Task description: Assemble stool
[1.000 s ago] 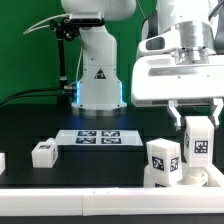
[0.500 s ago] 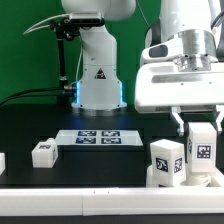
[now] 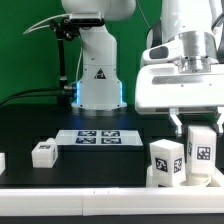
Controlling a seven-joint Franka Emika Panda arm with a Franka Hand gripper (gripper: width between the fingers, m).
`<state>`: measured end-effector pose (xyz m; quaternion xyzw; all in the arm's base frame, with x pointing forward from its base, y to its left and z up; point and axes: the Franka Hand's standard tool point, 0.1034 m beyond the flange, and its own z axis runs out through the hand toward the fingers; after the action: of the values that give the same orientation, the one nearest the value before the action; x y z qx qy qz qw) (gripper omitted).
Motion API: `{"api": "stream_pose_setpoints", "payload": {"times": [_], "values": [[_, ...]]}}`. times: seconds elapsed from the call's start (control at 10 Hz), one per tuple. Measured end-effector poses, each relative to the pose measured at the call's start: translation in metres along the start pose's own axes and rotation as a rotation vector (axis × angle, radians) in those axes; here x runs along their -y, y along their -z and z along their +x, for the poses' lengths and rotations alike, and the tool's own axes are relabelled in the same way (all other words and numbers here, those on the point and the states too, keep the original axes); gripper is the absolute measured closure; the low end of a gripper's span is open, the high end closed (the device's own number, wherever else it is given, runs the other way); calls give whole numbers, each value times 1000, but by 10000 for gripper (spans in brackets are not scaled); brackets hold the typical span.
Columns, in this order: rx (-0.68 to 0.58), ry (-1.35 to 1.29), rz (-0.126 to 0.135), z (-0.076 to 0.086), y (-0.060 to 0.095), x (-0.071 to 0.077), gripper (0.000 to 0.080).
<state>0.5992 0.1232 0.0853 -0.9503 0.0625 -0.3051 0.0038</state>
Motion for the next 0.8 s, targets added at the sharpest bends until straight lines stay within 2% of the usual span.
{"api": "stream_pose_setpoints", "payload": {"times": [0.1, 0.2, 0.3, 0.8], "values": [[0, 0, 0, 0, 0, 0, 216], [0, 1, 0, 0, 0, 0, 216], [1, 1, 0, 0, 0, 0, 164], [1, 2, -1, 0, 0, 0, 150]]}}
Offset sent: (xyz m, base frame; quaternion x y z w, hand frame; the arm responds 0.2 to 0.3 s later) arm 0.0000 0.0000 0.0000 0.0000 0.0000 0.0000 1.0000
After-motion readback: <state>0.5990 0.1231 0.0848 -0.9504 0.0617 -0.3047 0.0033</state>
